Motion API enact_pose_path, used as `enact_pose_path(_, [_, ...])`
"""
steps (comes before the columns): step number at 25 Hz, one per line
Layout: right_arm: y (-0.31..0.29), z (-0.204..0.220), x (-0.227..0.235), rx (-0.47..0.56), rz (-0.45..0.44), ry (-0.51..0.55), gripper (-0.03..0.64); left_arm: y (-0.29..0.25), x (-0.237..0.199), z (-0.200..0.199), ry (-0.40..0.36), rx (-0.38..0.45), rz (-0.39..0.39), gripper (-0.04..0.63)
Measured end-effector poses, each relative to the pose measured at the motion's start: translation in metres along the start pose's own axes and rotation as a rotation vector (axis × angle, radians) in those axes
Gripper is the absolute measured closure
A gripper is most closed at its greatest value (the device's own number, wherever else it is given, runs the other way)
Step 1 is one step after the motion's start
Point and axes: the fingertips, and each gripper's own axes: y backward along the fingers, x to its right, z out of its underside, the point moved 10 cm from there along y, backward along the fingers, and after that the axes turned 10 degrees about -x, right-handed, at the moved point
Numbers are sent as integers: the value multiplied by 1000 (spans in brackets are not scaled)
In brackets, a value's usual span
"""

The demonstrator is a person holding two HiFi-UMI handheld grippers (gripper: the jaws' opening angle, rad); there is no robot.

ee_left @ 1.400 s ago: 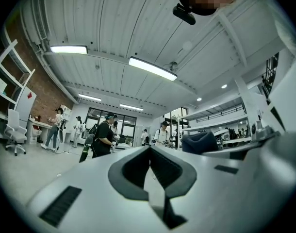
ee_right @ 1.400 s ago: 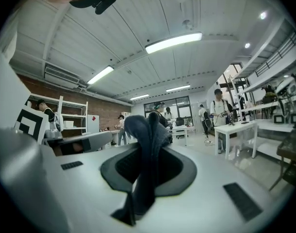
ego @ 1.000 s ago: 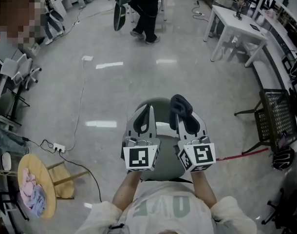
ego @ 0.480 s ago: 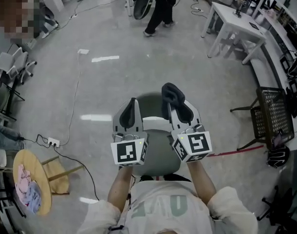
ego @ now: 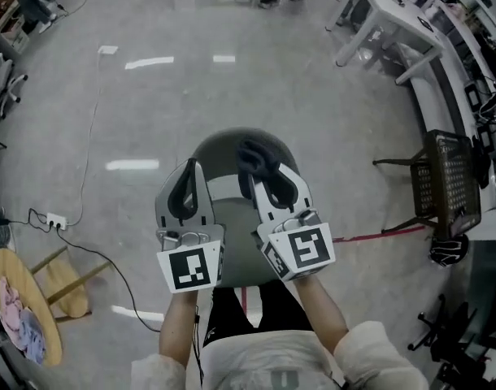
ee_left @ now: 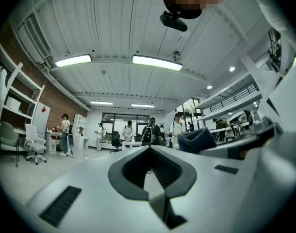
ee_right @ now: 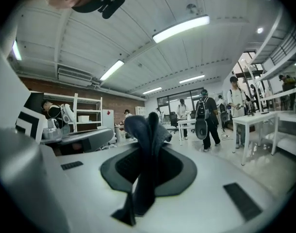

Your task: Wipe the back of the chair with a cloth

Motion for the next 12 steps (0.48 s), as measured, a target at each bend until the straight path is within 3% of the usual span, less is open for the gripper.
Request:
enact_pose_path(3, [-4, 47, -7, -54, -6, 6, 557, 12, -1, 48, 40, -55, 0, 580])
enact_pose_path(12, [-22, 143, 7, -105, 5, -68, 557, 15, 10, 136, 38, -148, 12, 580])
